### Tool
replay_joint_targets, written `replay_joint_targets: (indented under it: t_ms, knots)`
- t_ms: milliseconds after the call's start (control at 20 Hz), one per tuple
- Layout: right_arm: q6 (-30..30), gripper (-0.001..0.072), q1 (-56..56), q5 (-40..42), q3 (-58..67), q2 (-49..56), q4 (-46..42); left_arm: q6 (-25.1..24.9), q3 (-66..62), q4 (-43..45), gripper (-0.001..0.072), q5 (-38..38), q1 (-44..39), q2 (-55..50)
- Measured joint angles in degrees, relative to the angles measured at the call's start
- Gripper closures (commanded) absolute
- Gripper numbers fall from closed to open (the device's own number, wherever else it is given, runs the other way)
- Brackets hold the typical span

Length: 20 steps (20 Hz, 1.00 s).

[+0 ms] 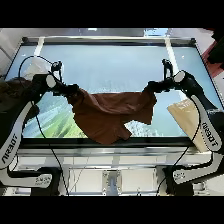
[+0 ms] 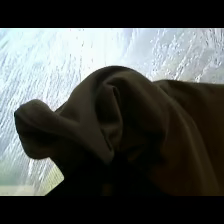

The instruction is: Fold the shirts.

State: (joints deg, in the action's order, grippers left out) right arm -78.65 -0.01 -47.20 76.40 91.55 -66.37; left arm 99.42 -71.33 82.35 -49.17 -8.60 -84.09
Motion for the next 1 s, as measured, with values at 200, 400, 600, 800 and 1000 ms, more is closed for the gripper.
replay_joint_targets:
  t_ms: [200,400,600,800,1000]
  knots:
    - [-0.96,0.0260,0.22,6.23,0.24,0.26,-1.27,1.09,-3.63,0.72,0.0103,5.57,0.13,-0.85]
    - [-1.77,0.0266,-3.26,1.25,3.54,-3.02,-6.62,1.22,-9.90,5.57,0.0104,5.68,0.85,5.49]
    - [-3.43,0.0266,-10.58,-7.30,5.09,-9.81,-13.42,1.33,-10.29,13.94,0.0115,-0.11,1.73,20.37]
    - [-3.10,0.0266,-17.03,-14.53,5.07,-14.10,-14.58,8.37,5.99,16.17,0.0115,-7.19,2.10,37.03]
    - [-0.07,0.0266,-19.17,-20.17,3.19,-15.43,-12.68,23.39,30.12,5.35,0.0115,-5.57,2.14,47.30]
